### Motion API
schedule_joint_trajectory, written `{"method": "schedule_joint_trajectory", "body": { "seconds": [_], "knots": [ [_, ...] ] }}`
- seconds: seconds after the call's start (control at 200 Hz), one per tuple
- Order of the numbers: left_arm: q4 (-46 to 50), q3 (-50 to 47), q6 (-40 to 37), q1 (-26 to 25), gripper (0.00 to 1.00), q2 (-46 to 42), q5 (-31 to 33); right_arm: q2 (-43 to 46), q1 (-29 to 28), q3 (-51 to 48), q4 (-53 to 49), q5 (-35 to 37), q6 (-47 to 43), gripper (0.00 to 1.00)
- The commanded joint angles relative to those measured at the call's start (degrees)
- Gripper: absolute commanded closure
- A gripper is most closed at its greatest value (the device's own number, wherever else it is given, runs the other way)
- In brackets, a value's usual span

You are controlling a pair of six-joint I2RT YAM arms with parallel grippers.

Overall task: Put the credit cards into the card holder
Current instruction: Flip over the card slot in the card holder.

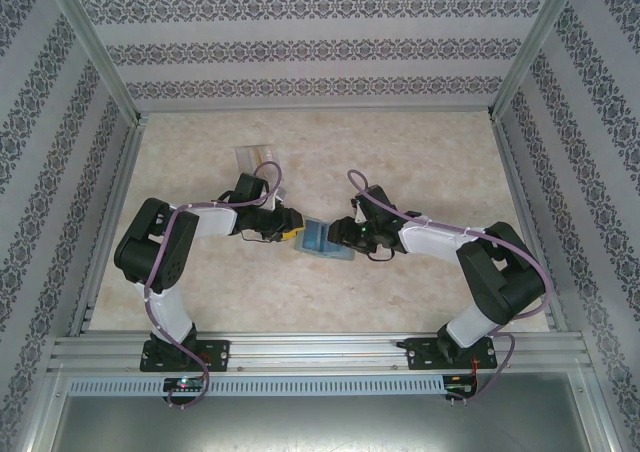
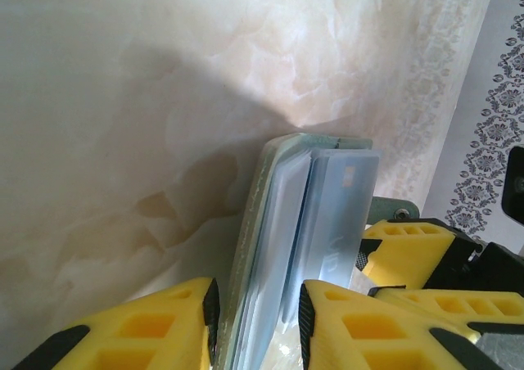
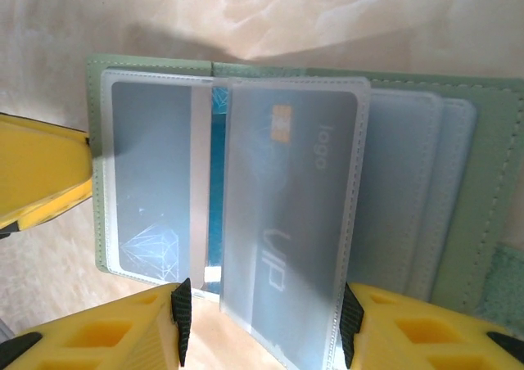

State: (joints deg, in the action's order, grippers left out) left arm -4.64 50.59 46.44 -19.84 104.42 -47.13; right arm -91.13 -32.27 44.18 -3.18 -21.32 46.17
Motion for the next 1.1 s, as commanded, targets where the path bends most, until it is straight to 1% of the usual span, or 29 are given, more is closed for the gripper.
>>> {"method": "schedule_joint_trajectory", "body": {
  "seconds": [0.0,0.085,0.16,0.35,0.45,0.54,0.664,0.784,0.979,1.099],
  "knots": [
    [0.41,-0.17,-0.82,-0.68,0.66,0.53,-0.08,-0.32,-0.76,1.67,2.24,-2.00,0.58,0.47],
    [-0.25,-0.41,-0.53,-0.69,0.64,0.53,-0.56,-0.01,-1.34,2.83,1.50,-1.72,-0.04,0.47],
    [-1.04,-0.77,0.09,-0.59,0.57,-0.11,-0.34,-0.01,-1.82,3.83,0.82,-1.60,-0.64,0.47],
    [-2.55,-1.04,1.61,-0.36,0.52,-0.89,-0.94,-0.81,-2.87,5.47,1.90,-2.06,-0.35,0.47],
    [-3.67,-1.62,2.63,0.22,0.44,-1.28,-0.99,-1.80,-3.64,6.84,2.20,-2.30,-0.35,0.47],
    [-4.90,-2.60,3.69,1.26,0.40,-2.05,-0.82,-3.19,-4.60,7.90,3.33,-2.67,0.54,0.47],
    [-4.61,-2.95,3.66,2.54,0.39,-2.97,-0.85,-4.64,-6.08,9.87,3.97,-3.29,1.17,0.47],
    [-3.73,-2.86,3.05,2.92,0.39,-3.03,-0.99,-4.43,-6.17,10.10,3.99,-3.29,1.09,0.46],
    [-3.54,-3.12,2.36,2.92,0.38,-2.65,-0.94,-1.13,-5.23,8.37,1.66,-1.28,-0.15,0.46],
    [-2.29,-2.62,1.22,2.93,0.41,-1.95,-0.90,1.52,-3.78,6.27,-0.77,1.08,-1.38,0.46]
  ]
}}
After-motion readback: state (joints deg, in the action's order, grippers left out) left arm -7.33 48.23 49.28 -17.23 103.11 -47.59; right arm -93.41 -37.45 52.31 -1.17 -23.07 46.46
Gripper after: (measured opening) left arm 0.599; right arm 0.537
